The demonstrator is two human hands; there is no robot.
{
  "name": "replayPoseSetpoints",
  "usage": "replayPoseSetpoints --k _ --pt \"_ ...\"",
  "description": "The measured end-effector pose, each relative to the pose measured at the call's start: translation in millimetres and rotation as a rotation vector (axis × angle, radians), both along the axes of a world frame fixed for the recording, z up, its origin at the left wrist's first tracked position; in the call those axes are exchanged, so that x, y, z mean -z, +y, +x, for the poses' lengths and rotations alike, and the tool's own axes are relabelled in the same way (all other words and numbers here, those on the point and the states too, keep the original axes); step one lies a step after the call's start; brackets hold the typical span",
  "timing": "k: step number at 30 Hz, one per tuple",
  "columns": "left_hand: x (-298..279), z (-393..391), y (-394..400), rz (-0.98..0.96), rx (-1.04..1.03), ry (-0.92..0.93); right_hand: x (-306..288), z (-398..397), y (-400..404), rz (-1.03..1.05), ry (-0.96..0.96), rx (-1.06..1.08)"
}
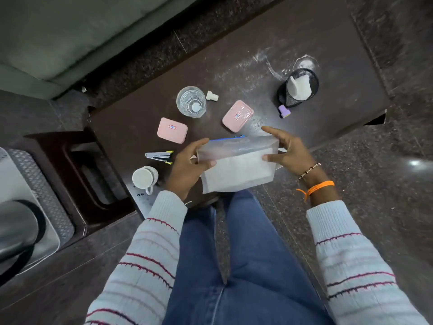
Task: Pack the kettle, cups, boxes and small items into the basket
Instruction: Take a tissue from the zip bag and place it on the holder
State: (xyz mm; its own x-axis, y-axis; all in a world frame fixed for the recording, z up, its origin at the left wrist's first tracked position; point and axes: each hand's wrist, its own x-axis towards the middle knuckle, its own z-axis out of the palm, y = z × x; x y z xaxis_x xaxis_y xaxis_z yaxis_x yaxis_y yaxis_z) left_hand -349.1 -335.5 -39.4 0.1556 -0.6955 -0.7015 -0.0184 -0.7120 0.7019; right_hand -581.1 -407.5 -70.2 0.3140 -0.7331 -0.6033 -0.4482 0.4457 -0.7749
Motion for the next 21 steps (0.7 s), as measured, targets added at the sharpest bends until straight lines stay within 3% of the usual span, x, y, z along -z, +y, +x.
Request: replayPoseSetpoints --k 4,7,11,17,21 --pt "3 2 6 0.055 0.154 -0.243 2 3 7 -0.047 0.207 0.005" --pt "11 1 6 0.067 0.203 -0.352 5 0 9 -0.038 0.229 0.126" --pt "25 -8 9 0.197 0.263 -0.168 6 -12 3 -0.025 0.176 0.118" --pt "40 -23 12 0.266 0.295 -0.116 24 -39 -24 -0.188 0.659 -0.076" --pt "48 -30 3 0.275 0.325 -0.064 48 -30 -59 -0.134 0.722 -0.191"
